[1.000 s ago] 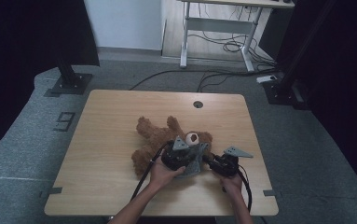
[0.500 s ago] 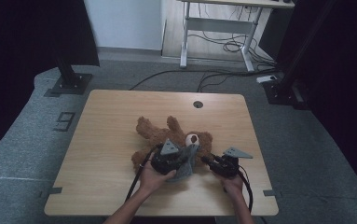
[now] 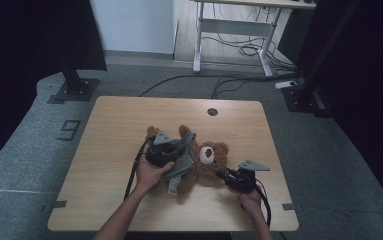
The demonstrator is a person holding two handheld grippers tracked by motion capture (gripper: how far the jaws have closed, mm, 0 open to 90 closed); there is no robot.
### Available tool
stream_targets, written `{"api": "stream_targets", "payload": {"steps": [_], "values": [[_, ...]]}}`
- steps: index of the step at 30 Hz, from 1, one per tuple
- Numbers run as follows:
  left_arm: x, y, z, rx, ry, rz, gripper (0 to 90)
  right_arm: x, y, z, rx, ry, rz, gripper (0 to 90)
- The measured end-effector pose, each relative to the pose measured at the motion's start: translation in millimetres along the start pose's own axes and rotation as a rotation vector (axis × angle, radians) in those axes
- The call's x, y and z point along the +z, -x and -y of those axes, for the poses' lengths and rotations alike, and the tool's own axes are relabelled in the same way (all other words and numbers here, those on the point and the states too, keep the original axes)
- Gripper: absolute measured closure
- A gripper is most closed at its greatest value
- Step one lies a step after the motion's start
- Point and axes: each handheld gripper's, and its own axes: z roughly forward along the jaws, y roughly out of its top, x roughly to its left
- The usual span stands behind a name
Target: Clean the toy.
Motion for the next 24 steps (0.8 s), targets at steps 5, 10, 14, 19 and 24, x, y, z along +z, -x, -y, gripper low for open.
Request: {"api": "stream_targets", "payload": {"steps": [5,10,14,19,24], "values": [[-14.3,-14.5,11.2,-0.021,-0.009,-0.026,75.1,-0.3,-1.9,3.6,0.001,-0.032,0.005,68.9],[-27.1,-29.2,30.9,-0.07,-0.004,-0.041,75.2,-0.5,-4.1,4.8,-0.008,-0.069,0.009,69.7],[-31.6,-34.4,44.2,-0.095,-0.009,-0.035,75.3,-0.4,-5.7,7.0,-0.005,-0.094,0.008,70.4],[-36.4,-32.2,45.2,-0.093,-0.005,-0.05,75.3,0.4,-6.0,8.1,-0.006,-0.099,0.008,70.8],[-42.3,-18.4,28.2,-0.066,0.041,-0.047,75.3,2.3,-6.7,9.6,0.002,-0.095,0.017,70.9]]}}
